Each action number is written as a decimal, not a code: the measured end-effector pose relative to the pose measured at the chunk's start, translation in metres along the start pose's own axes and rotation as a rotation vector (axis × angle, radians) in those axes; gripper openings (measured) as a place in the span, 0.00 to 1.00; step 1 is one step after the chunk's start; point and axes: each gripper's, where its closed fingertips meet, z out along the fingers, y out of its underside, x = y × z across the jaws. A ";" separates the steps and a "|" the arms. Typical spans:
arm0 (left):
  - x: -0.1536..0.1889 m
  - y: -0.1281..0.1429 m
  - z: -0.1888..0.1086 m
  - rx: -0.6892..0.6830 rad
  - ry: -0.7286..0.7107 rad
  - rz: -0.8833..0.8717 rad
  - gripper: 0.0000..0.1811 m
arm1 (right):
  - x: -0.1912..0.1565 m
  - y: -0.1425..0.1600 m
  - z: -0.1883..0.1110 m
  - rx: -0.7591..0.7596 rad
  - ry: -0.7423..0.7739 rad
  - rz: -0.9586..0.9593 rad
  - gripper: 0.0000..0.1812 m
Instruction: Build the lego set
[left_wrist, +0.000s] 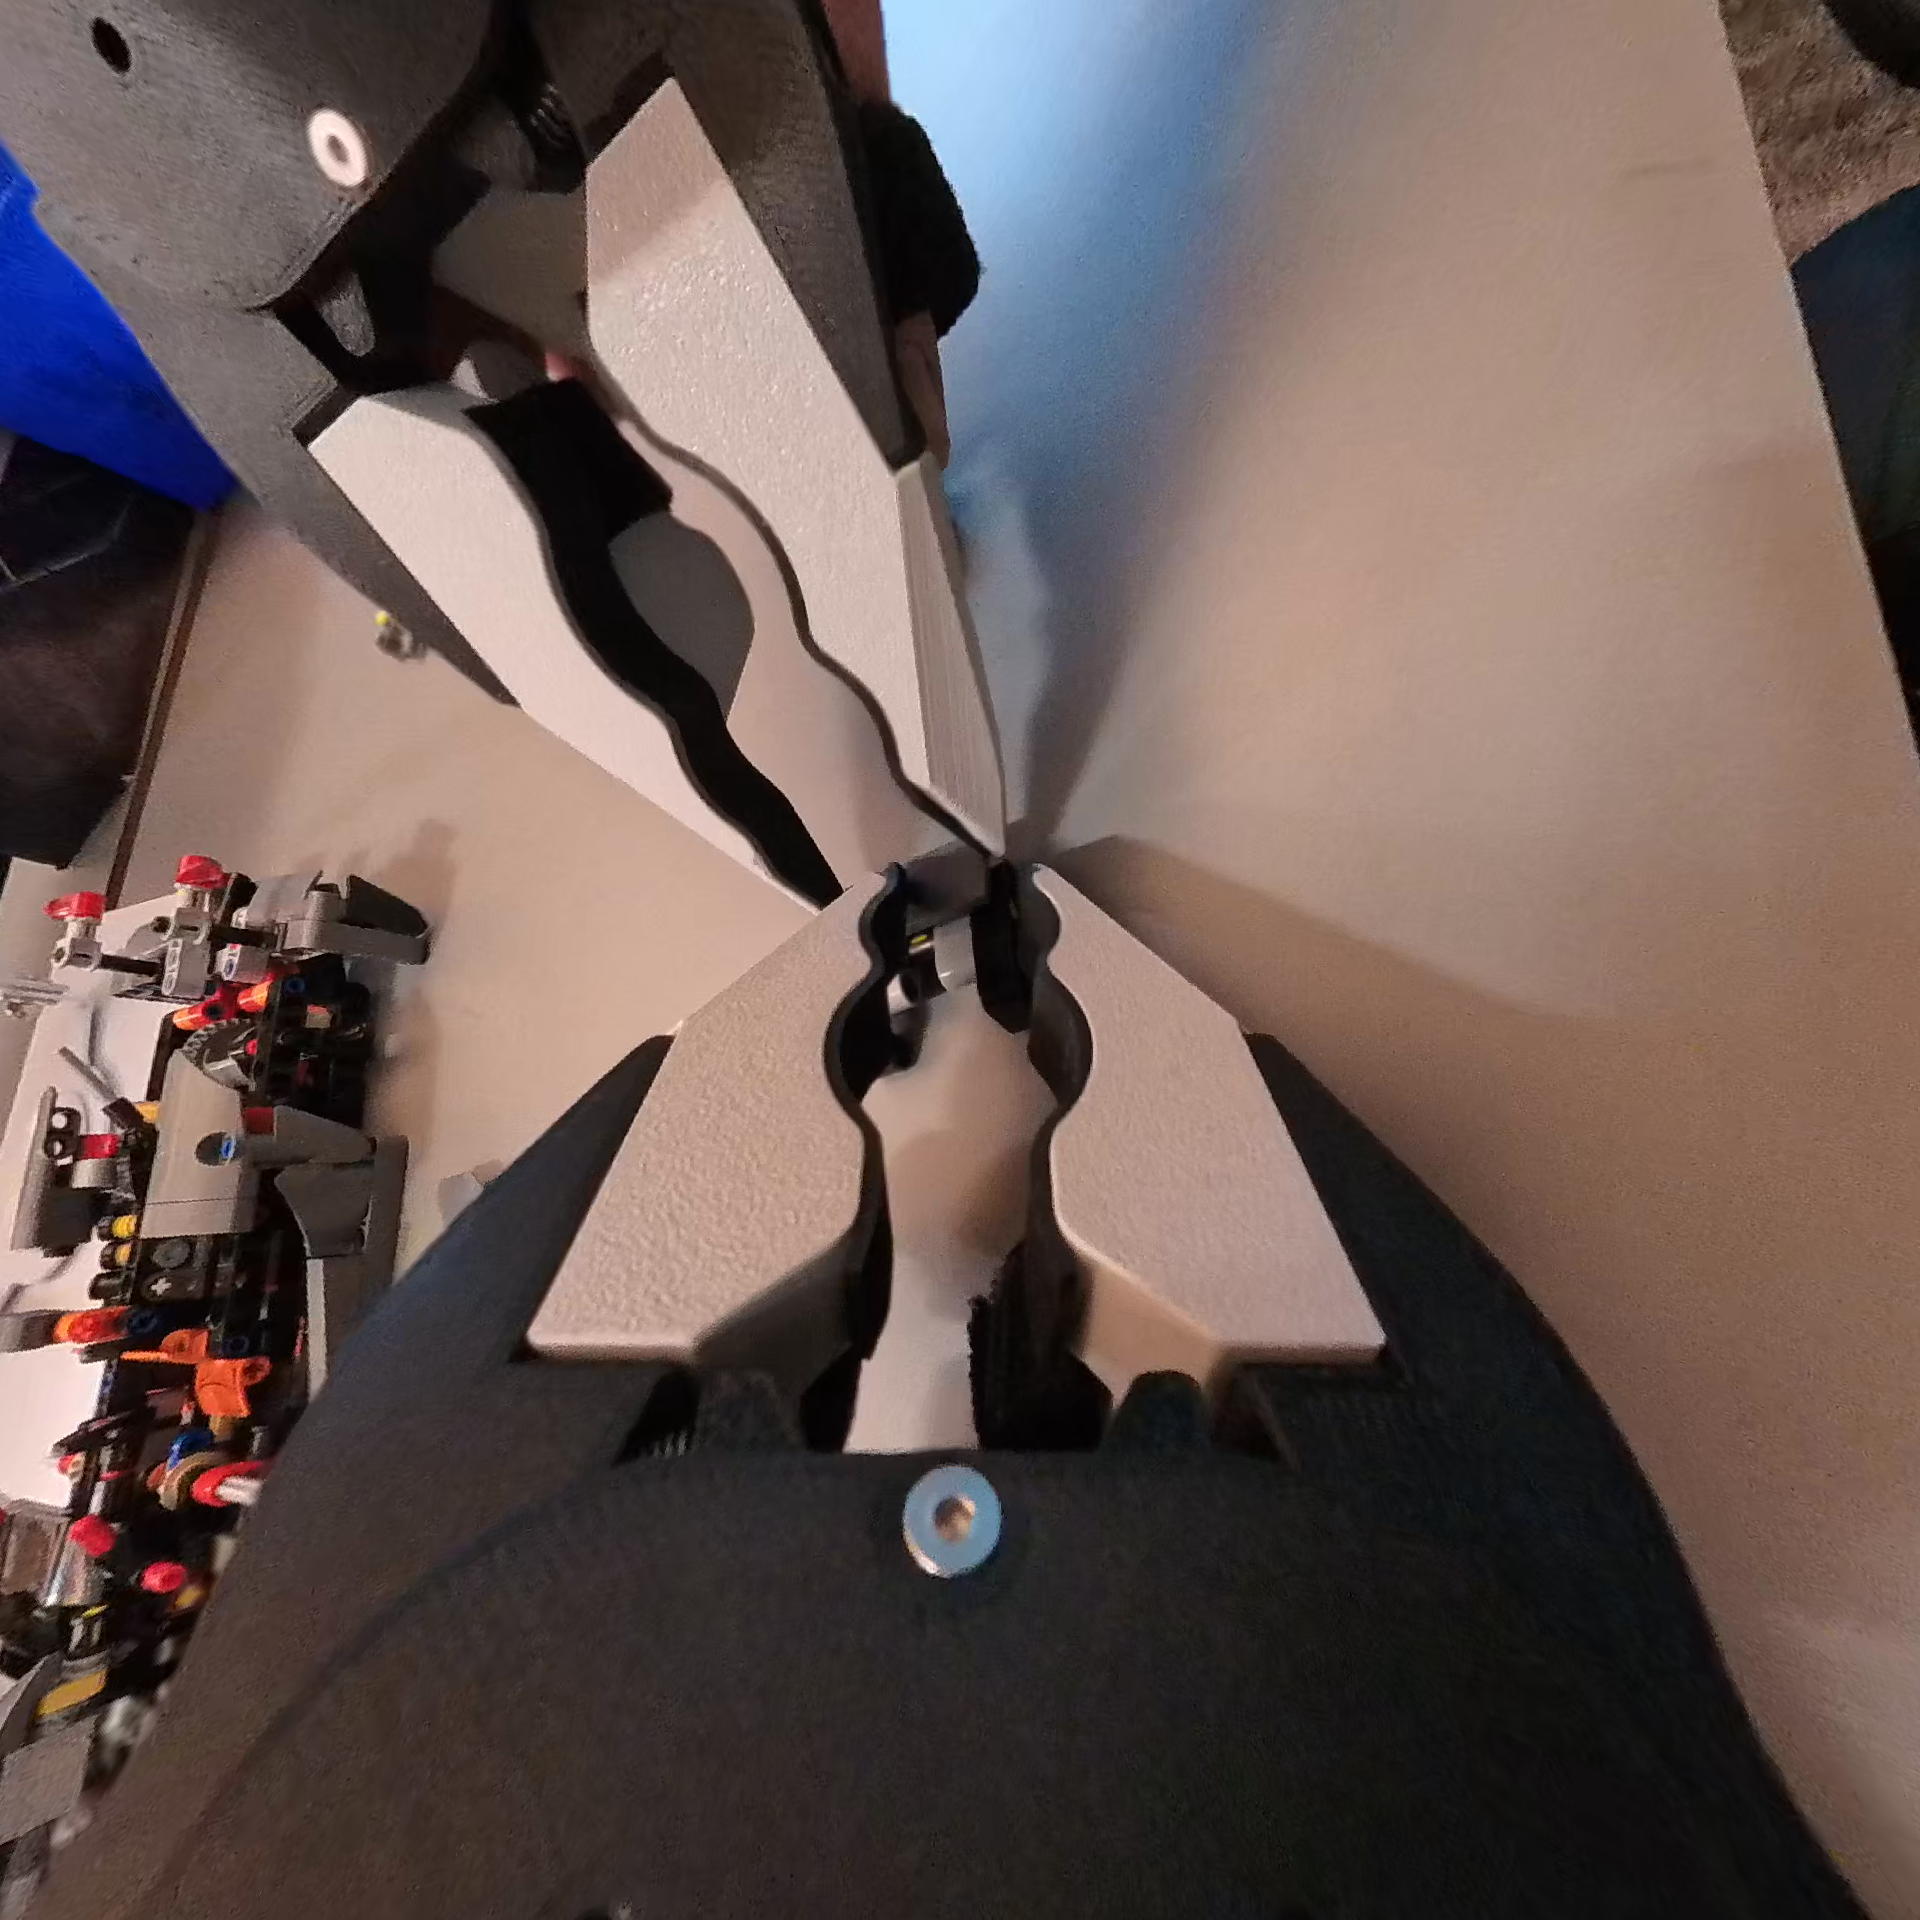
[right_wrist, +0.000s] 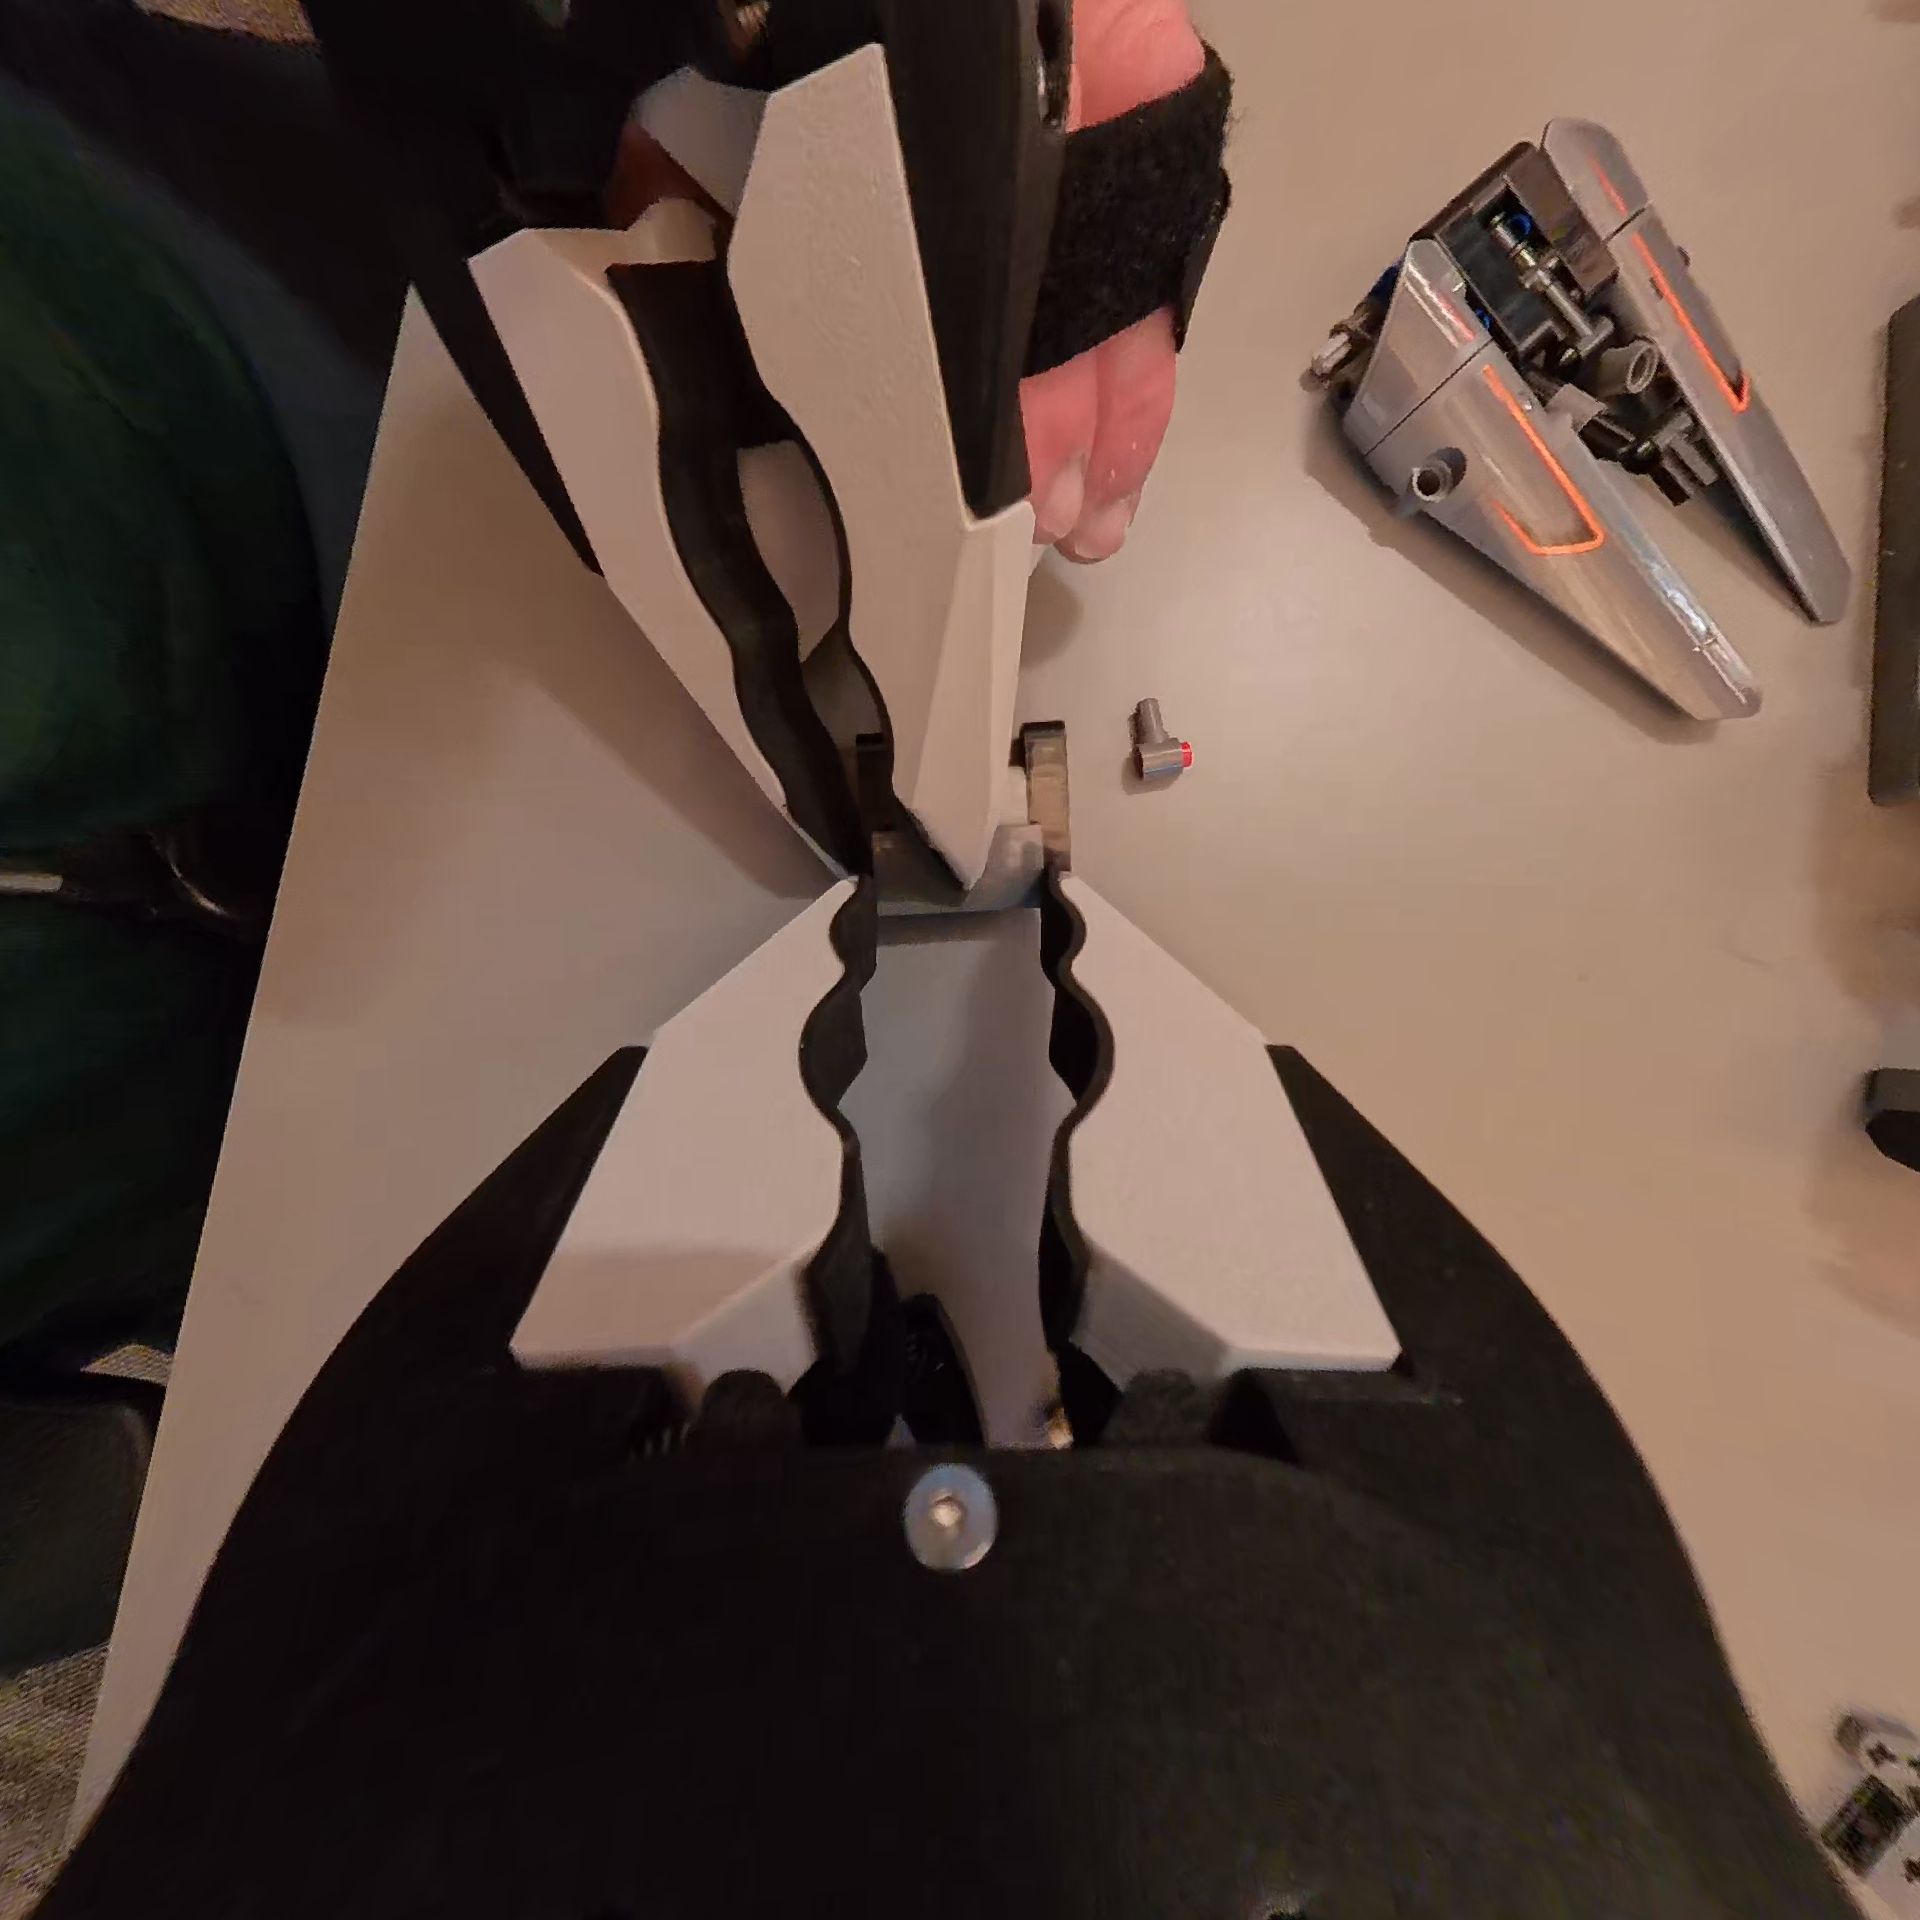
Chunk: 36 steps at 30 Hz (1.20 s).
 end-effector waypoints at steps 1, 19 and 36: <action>0.000 0.000 0.000 0.011 0.001 -0.012 0.10 | 0.000 0.000 0.000 0.011 -0.001 -0.003 0.16; -0.011 0.001 -0.005 0.030 -0.077 -0.038 0.08 | 0.008 -0.009 -0.002 0.068 0.020 -0.067 0.16; -0.009 0.010 -0.003 -0.042 -0.101 -0.032 0.10 | 0.011 -0.010 0.006 0.023 -0.041 -0.096 0.16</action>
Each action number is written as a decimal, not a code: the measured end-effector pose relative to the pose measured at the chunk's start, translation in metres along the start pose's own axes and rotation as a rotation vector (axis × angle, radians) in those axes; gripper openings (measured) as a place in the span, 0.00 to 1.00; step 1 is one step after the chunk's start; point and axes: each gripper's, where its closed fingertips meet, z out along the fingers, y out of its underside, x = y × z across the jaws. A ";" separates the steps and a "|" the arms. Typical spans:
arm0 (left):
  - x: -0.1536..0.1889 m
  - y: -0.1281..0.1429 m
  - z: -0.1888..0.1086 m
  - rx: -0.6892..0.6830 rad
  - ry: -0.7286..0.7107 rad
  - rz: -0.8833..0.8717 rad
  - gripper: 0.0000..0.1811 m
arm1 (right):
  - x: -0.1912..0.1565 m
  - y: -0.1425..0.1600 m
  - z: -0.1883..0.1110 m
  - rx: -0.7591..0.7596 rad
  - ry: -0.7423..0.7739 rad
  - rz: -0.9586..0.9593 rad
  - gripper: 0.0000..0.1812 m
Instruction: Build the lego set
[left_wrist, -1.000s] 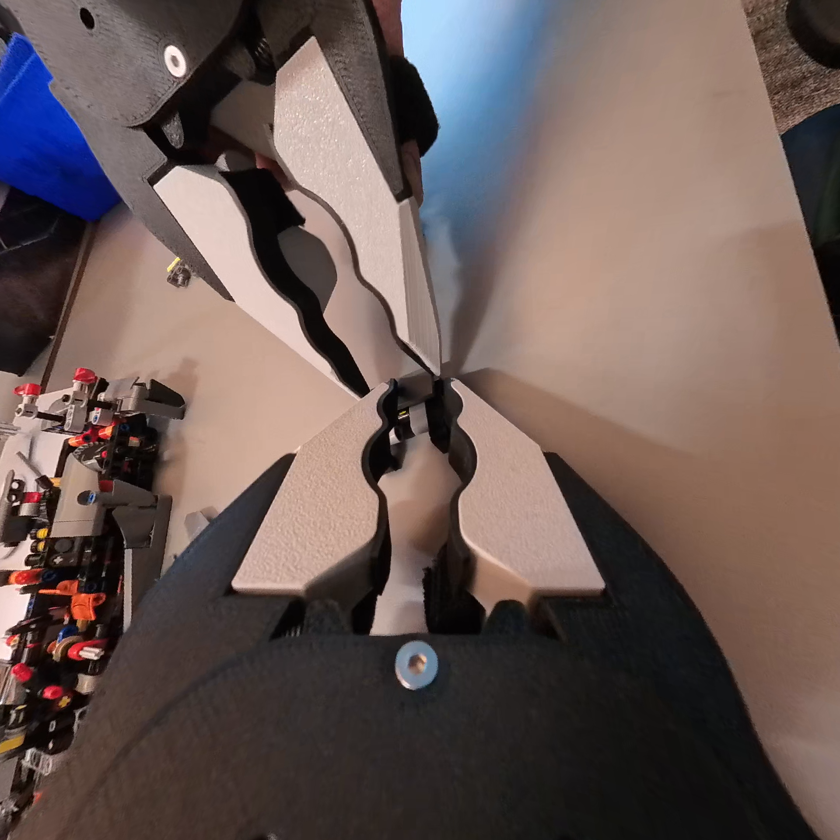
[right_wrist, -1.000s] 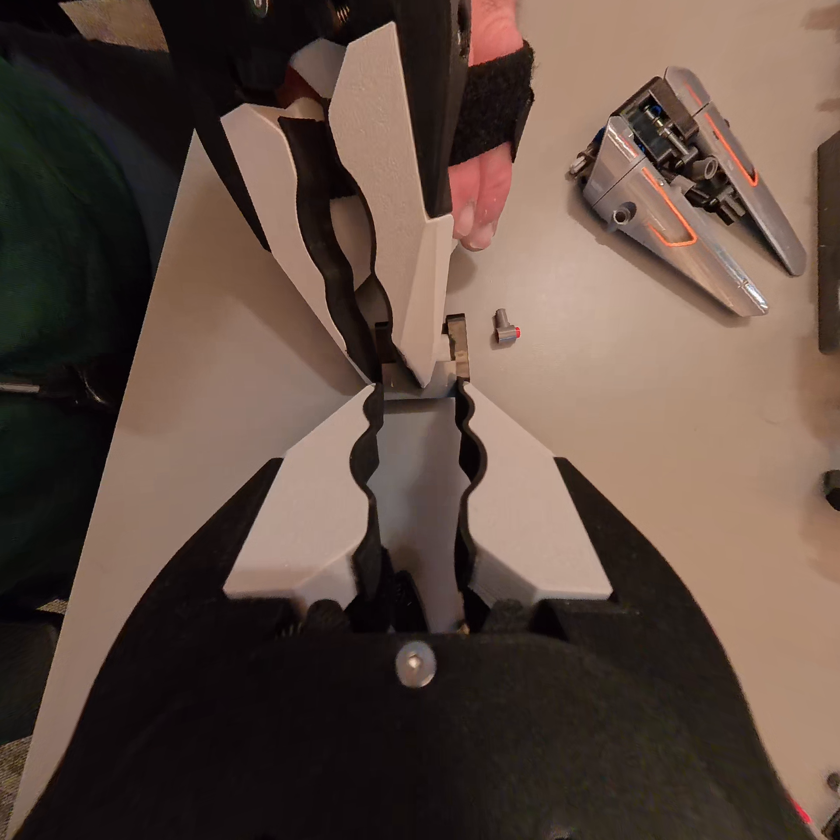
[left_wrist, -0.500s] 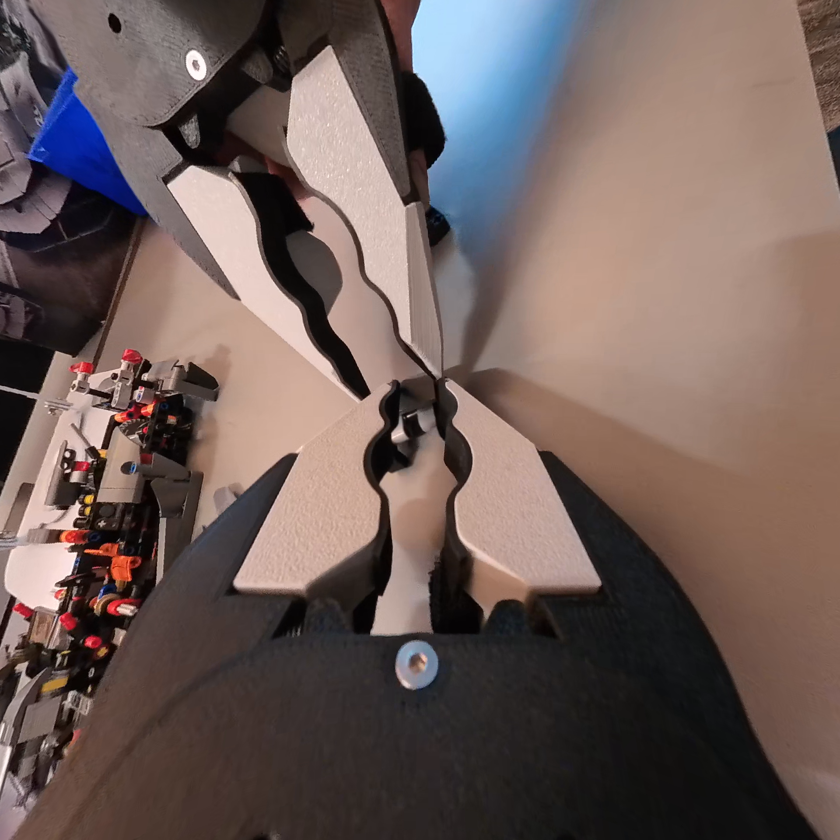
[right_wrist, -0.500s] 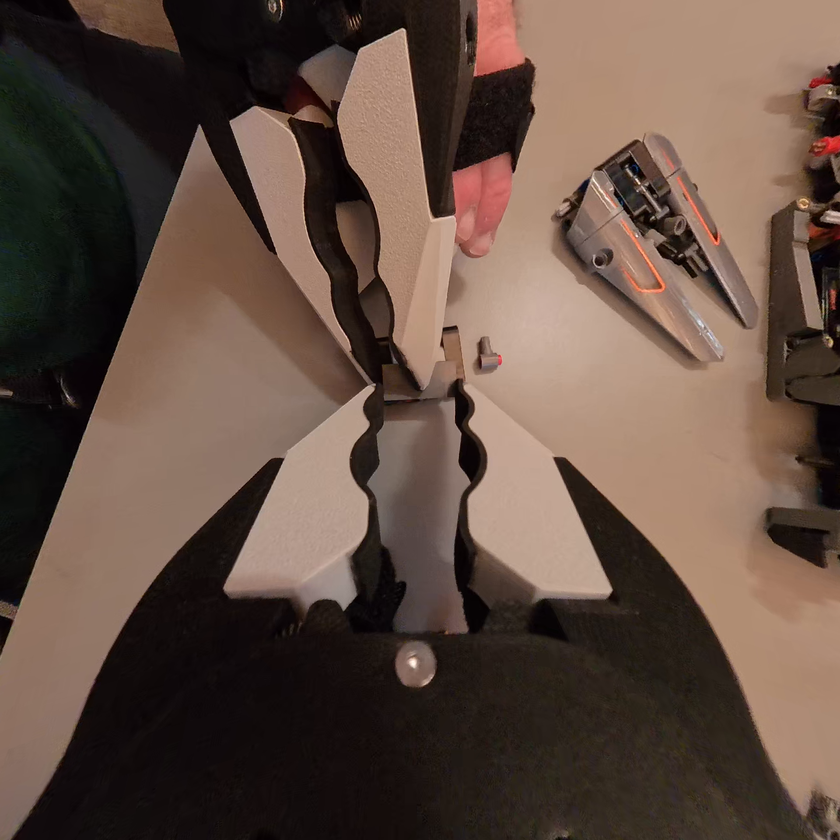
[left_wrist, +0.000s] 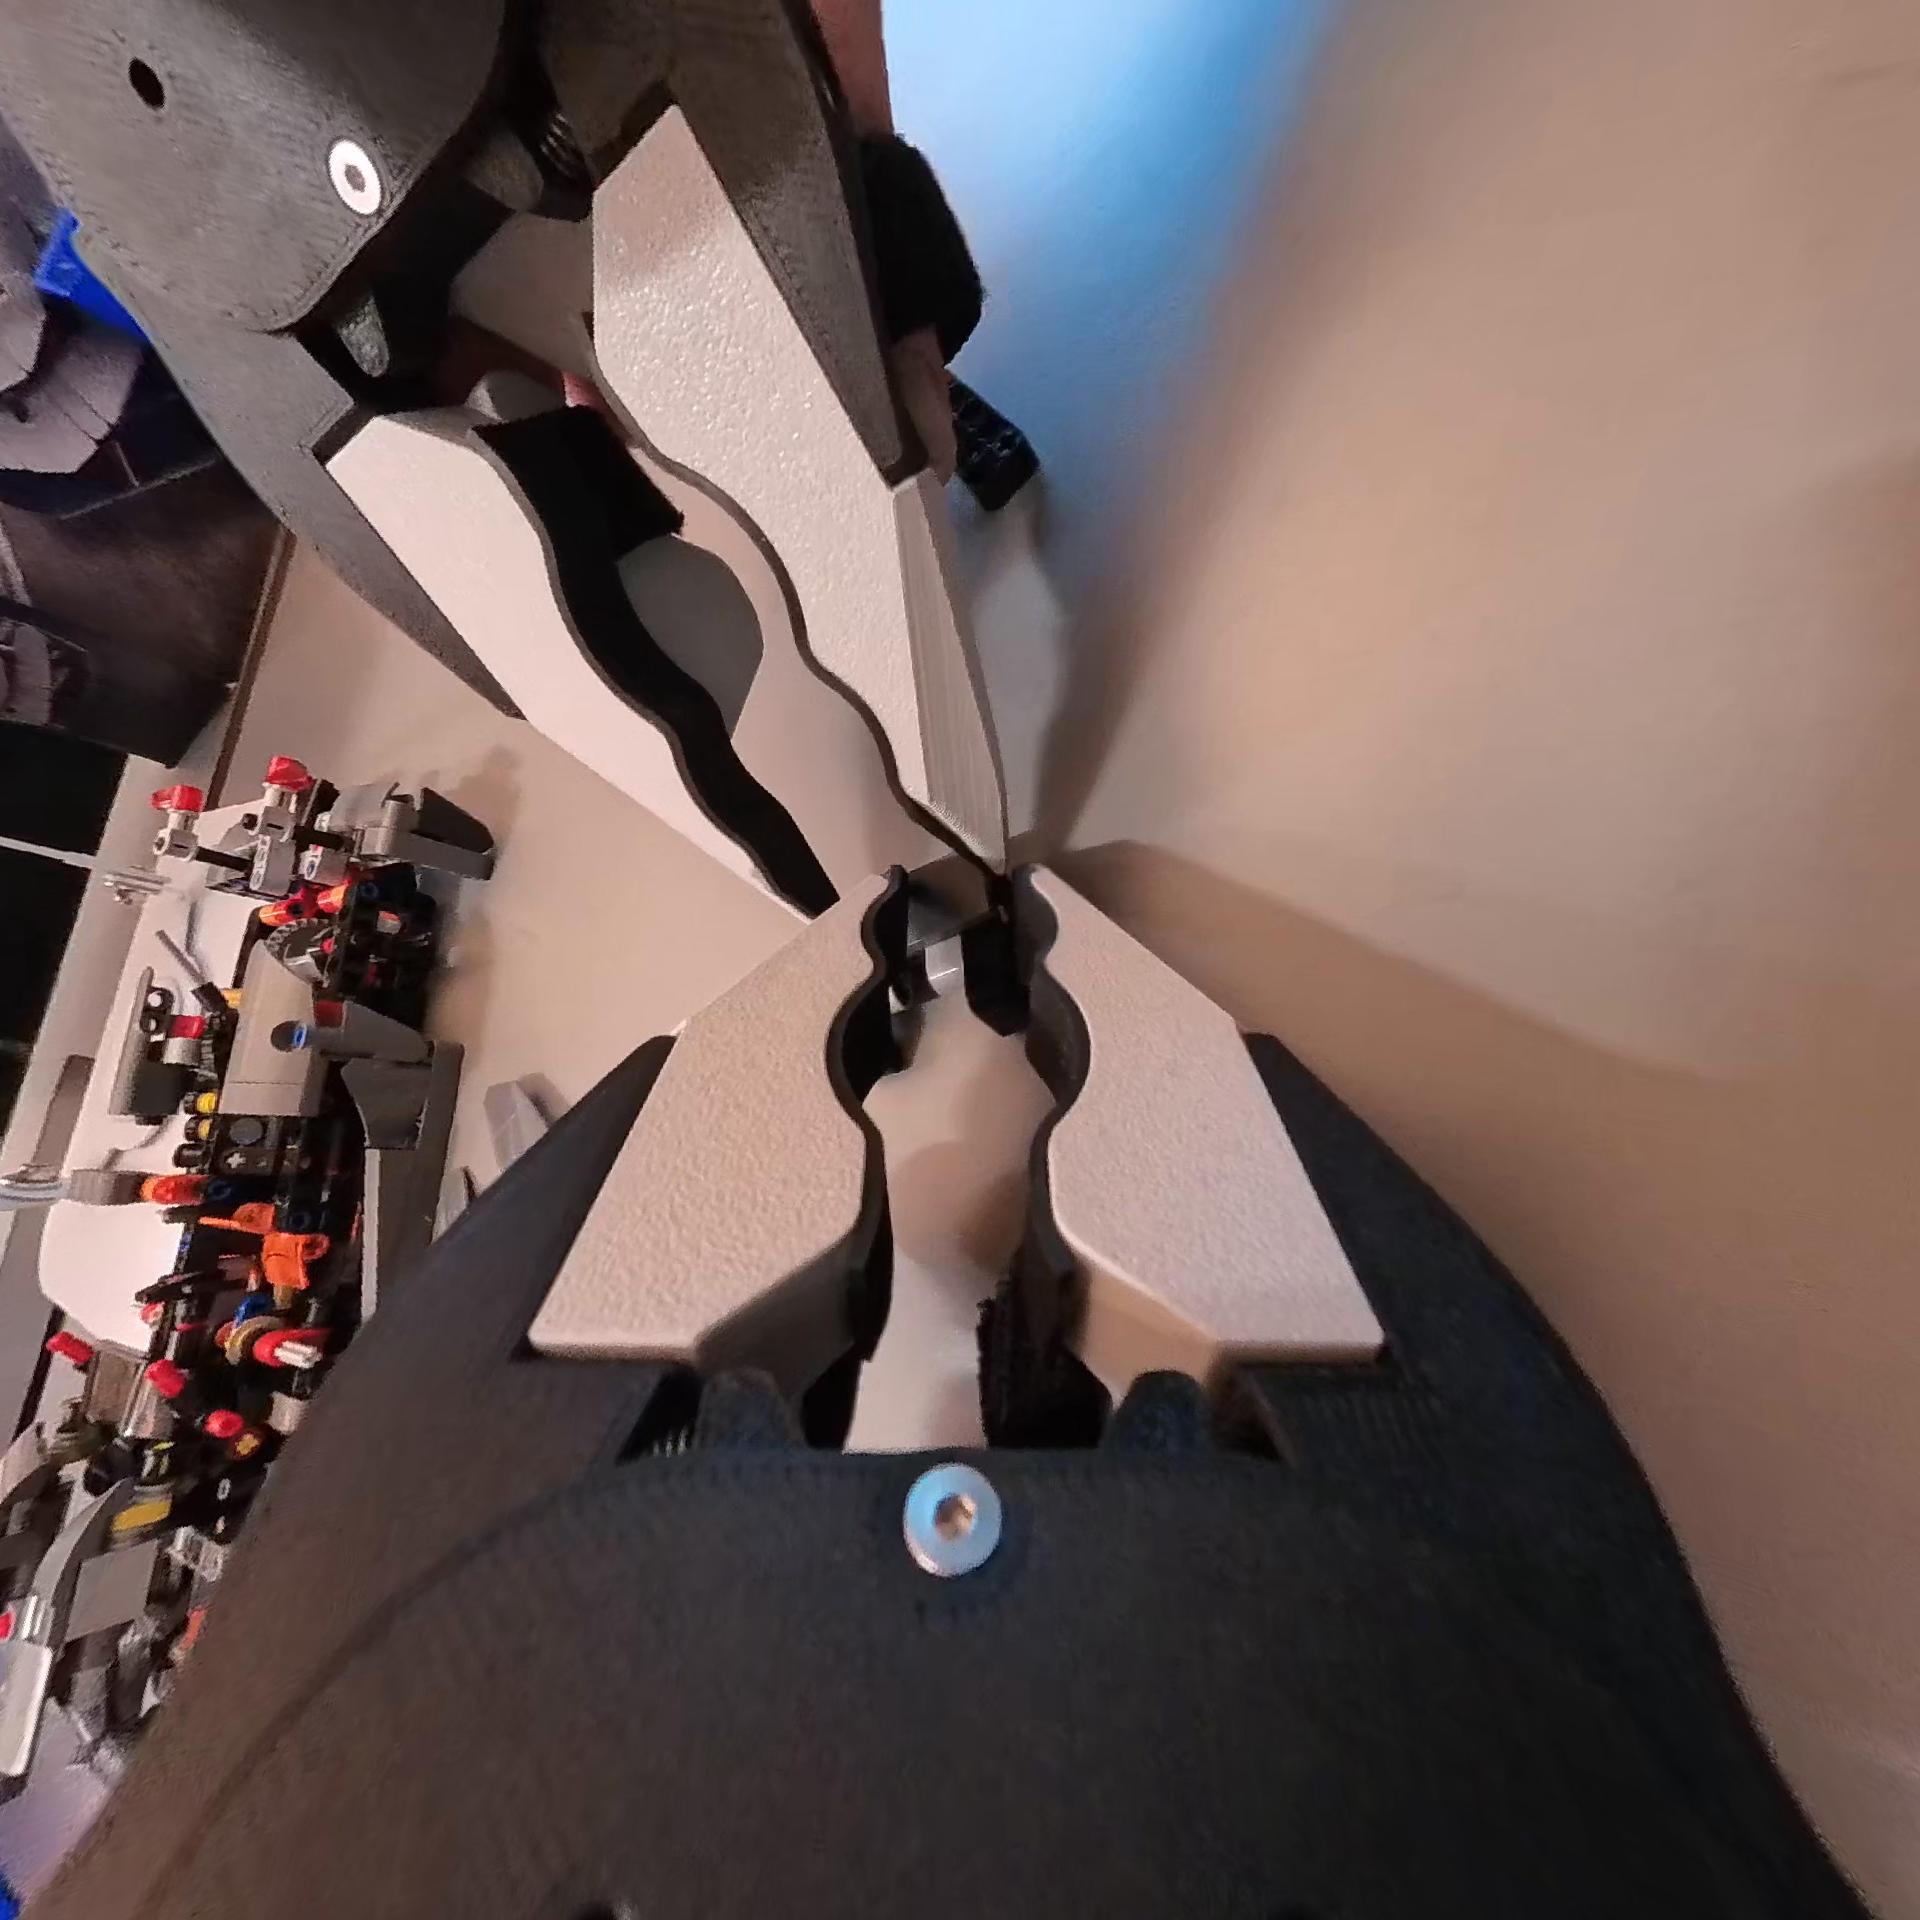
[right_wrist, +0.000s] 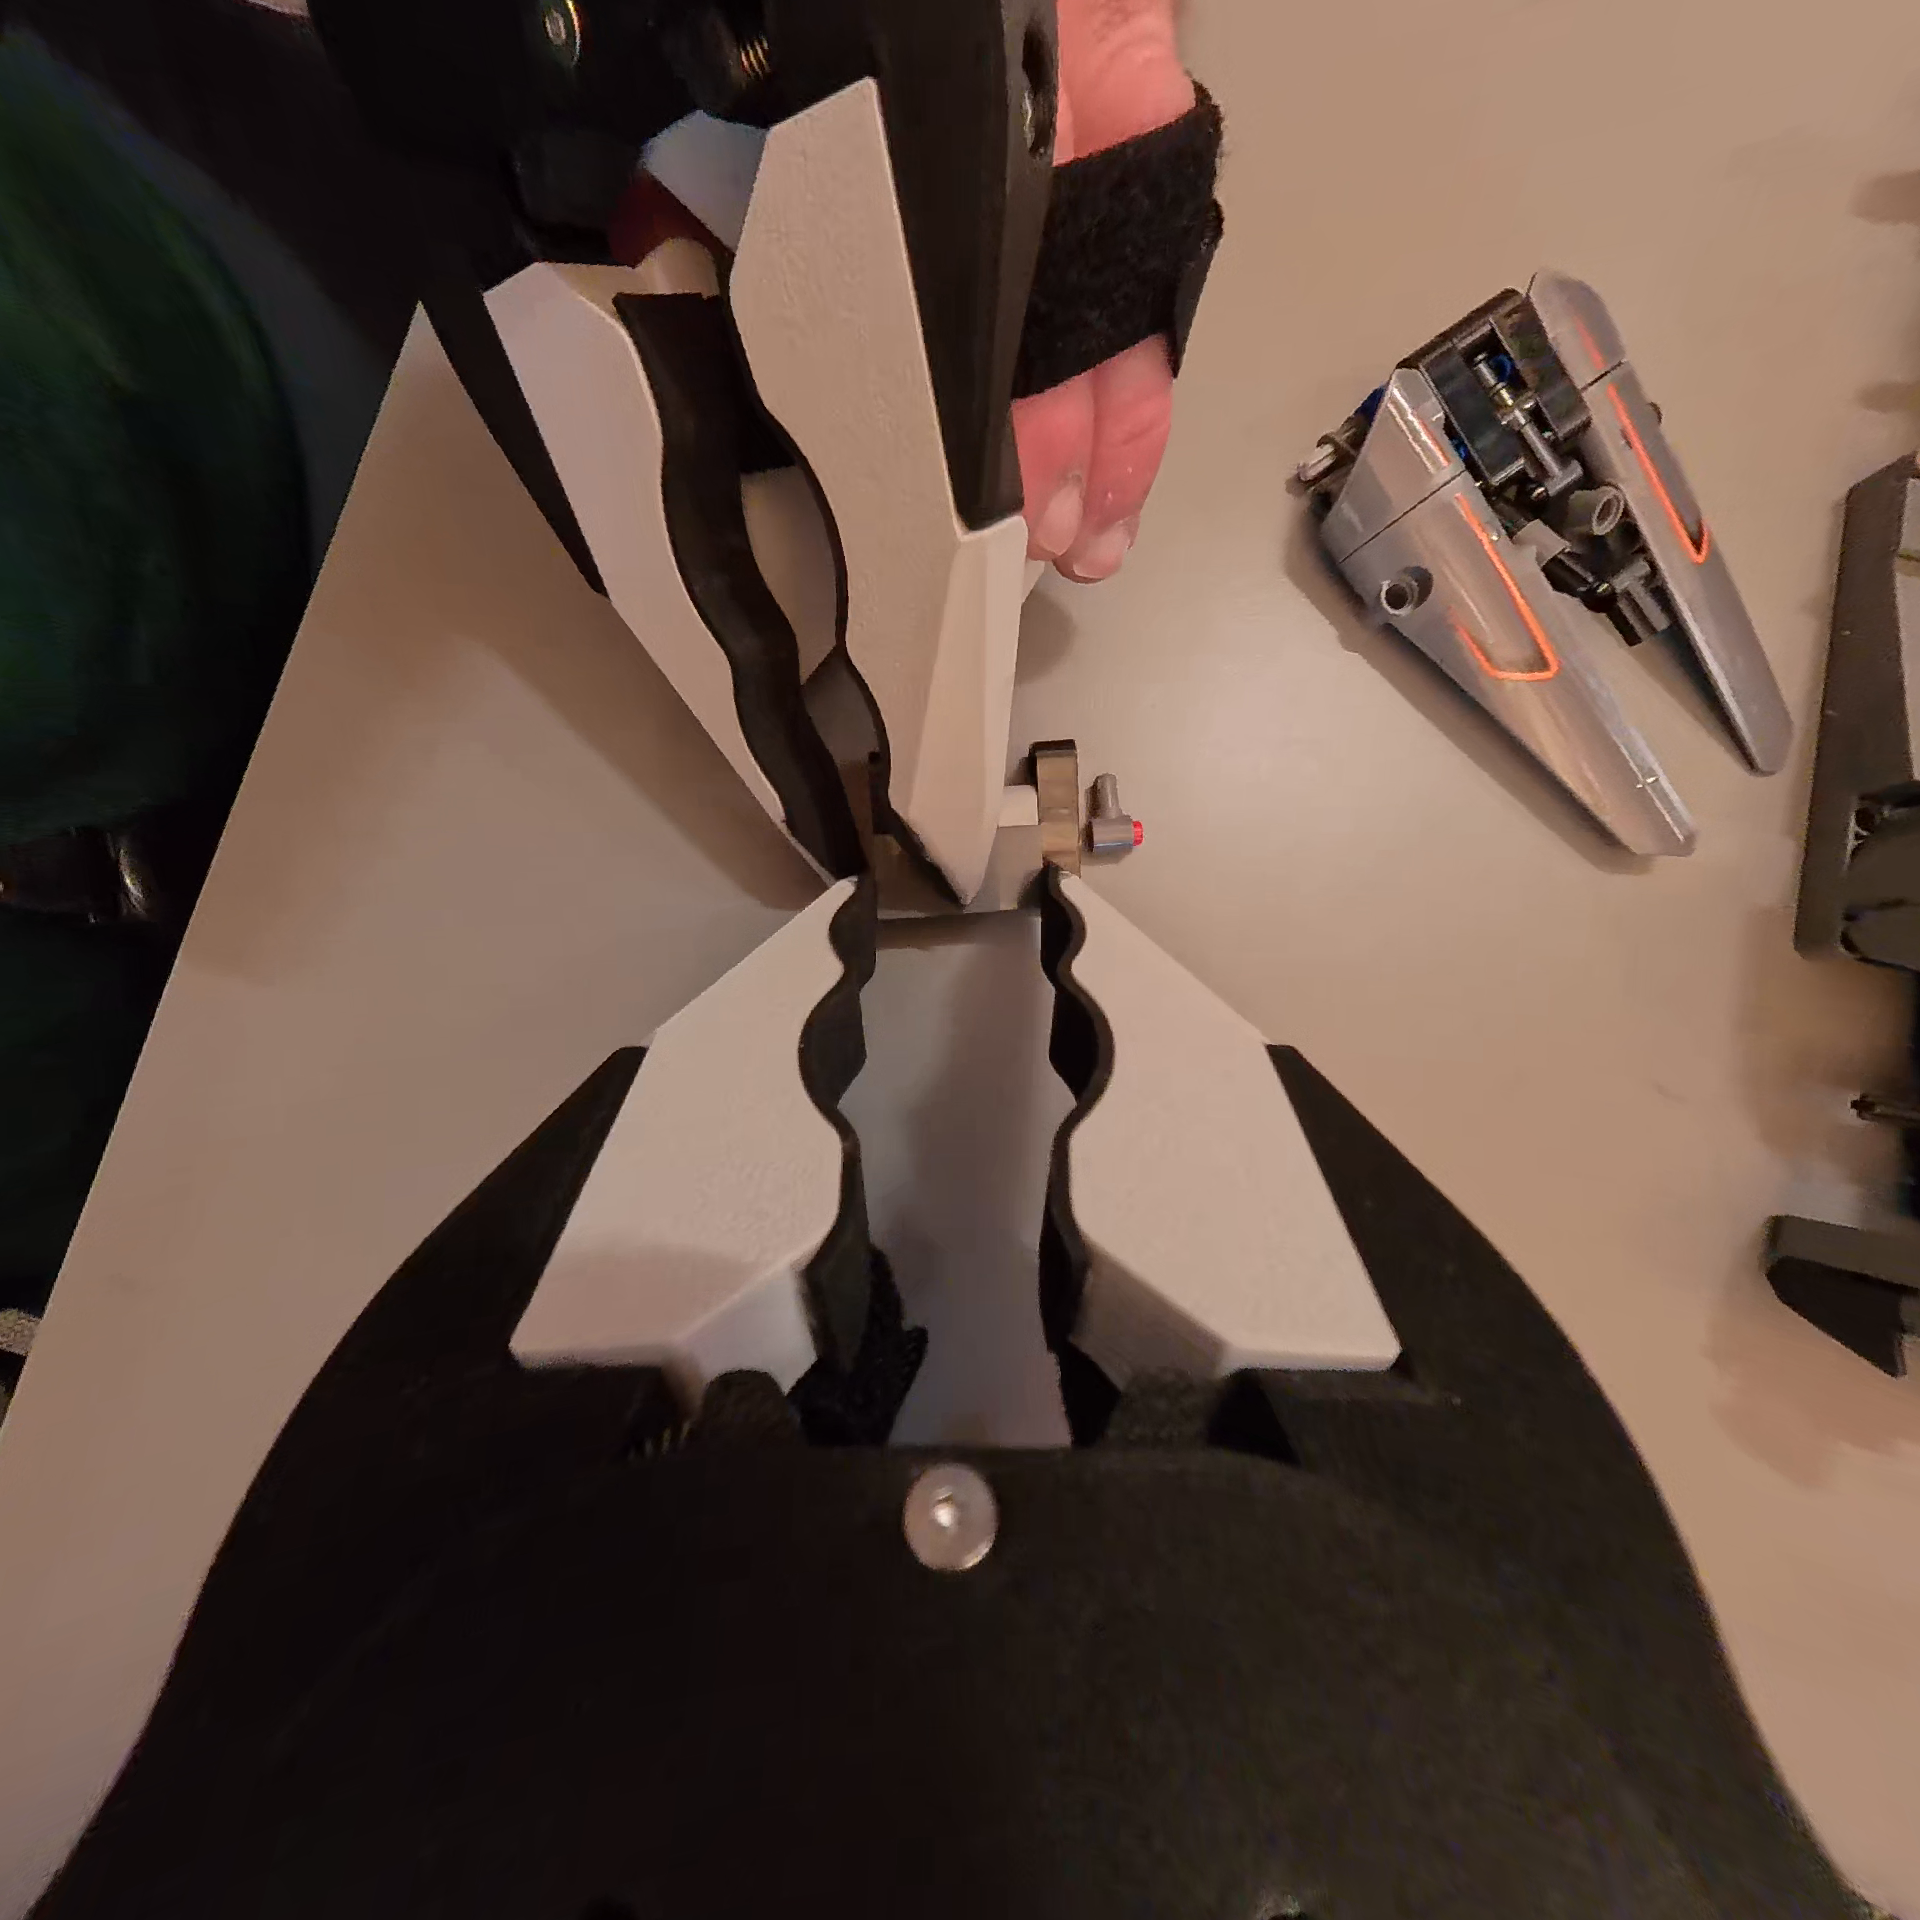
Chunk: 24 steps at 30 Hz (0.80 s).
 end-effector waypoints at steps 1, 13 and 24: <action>0.000 0.000 0.000 0.004 0.003 -0.010 0.10 | 0.000 0.000 0.000 0.000 -0.003 0.001 0.17; -0.002 0.001 0.000 0.018 0.006 -0.023 0.09 | 0.000 -0.003 -0.002 0.075 0.009 -0.016 0.13; -0.003 0.003 -0.002 0.015 -0.002 -0.018 0.11 | 0.002 -0.004 -0.003 0.125 -0.010 0.033 0.18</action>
